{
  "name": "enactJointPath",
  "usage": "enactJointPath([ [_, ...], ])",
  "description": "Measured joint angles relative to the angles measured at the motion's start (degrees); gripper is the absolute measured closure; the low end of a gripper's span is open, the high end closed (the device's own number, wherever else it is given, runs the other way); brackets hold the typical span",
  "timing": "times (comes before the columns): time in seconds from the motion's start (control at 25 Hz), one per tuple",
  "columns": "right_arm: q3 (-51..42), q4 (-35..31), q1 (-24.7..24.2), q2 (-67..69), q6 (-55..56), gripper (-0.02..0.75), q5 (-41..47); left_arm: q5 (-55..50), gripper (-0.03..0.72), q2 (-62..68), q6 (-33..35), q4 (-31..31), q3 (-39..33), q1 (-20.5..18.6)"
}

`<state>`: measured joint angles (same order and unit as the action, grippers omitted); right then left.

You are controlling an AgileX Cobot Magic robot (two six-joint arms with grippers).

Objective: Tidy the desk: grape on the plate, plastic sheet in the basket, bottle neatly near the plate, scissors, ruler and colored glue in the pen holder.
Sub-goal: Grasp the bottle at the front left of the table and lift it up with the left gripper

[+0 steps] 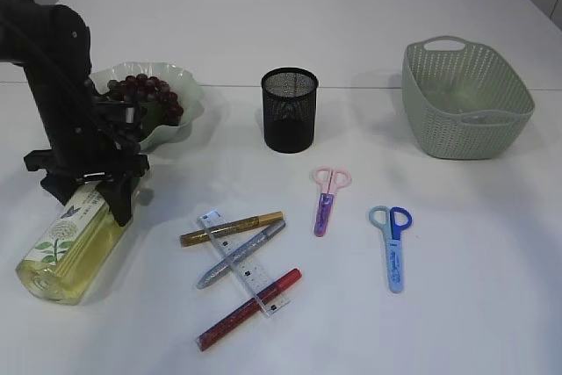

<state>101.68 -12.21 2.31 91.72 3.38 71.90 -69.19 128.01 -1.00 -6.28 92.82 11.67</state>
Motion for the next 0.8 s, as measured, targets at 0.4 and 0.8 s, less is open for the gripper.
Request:
enactJointPath([
  [0.4, 0.0, 0.0, 0.0, 0.0, 0.0, 0.255, 0.0, 5.9, 0.253, -7.8, 0.1, -2.3, -15.5, 0.0],
  [0.8, 0.0, 0.0, 0.0, 0.0, -0.1, 0.255, 0.0, 22.9, 0.253, -20.9, 0.1, -2.3, -30.4, 0.0],
])
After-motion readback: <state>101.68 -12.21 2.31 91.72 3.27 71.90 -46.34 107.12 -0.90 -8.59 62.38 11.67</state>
